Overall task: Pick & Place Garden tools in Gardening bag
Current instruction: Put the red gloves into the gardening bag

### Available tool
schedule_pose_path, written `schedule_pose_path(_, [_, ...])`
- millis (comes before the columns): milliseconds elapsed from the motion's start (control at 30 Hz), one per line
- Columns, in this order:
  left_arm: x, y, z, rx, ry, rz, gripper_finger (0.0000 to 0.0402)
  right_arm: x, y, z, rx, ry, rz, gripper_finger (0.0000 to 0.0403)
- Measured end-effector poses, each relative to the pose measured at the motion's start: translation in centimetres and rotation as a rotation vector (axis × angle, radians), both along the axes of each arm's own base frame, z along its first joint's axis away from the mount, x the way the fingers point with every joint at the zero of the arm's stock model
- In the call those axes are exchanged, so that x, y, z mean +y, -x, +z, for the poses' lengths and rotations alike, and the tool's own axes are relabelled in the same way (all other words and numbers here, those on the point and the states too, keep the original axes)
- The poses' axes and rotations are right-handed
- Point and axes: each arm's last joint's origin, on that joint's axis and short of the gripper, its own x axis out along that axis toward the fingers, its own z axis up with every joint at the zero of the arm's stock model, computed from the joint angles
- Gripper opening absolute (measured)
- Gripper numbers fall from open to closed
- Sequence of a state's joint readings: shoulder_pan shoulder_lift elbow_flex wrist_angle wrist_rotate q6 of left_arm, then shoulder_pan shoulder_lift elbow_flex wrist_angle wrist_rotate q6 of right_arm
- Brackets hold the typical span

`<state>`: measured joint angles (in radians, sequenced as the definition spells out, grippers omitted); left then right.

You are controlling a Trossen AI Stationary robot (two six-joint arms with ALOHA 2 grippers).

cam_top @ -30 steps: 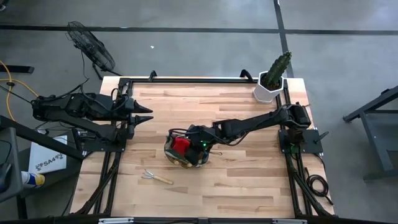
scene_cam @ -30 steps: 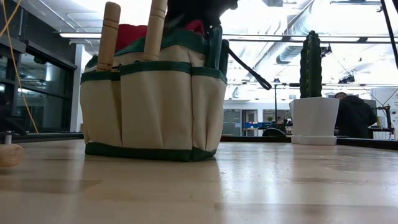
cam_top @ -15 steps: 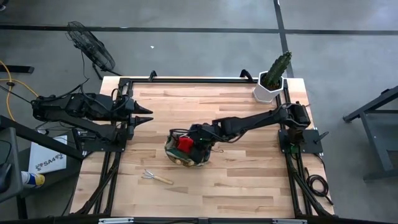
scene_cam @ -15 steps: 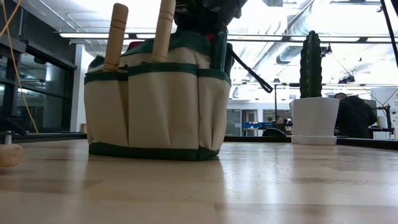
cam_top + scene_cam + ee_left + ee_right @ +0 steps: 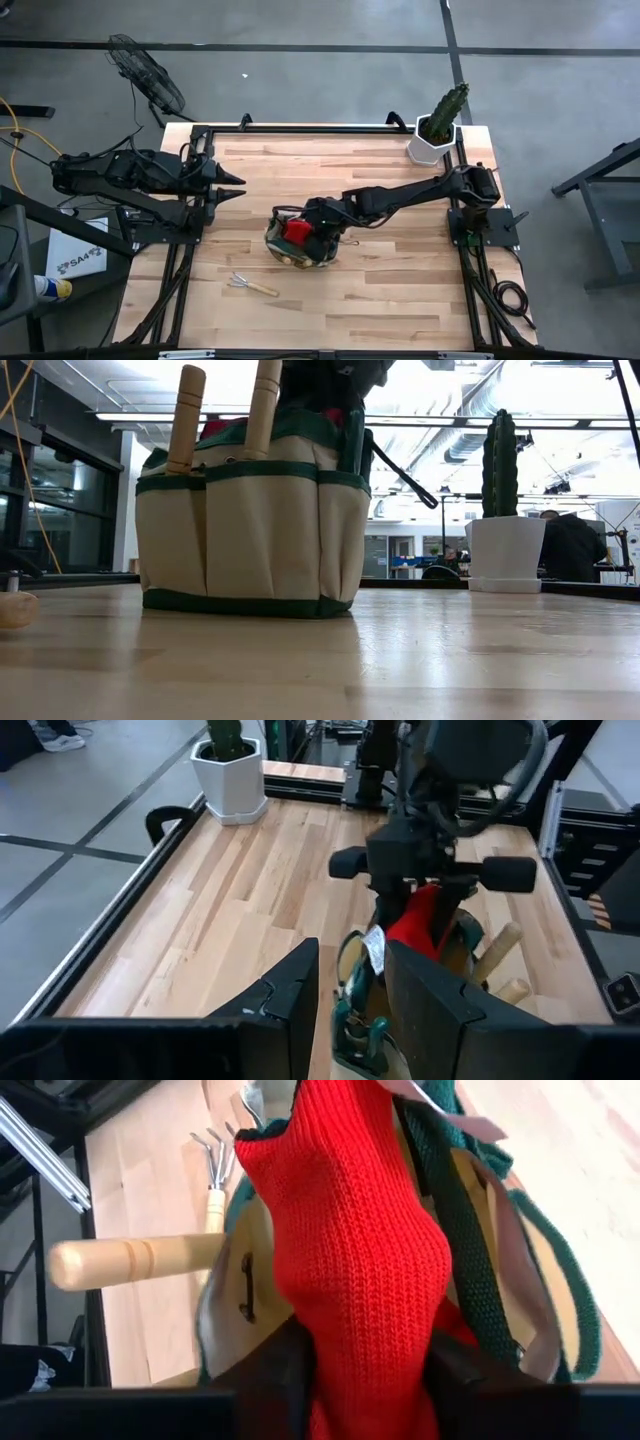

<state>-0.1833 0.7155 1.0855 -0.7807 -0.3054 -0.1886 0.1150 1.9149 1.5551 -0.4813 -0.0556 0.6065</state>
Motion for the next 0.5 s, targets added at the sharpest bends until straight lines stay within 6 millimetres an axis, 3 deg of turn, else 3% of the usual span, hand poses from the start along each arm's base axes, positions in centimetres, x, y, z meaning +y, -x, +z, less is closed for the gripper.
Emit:
schedule_pose_path(267, [0.0, 0.0, 0.0, 0.001, 0.001, -0.004, 0.0111, -0.6, 0.7, 2.0, -0.049, -0.006, -0.006, 0.0203])
schedule_pose_path(500, [0.0, 0.0, 0.0, 0.001, 0.002, -0.004, 0.0111, -0.4, 0.7, 1.8, -0.033, -0.035, 0.026, 0.0223])
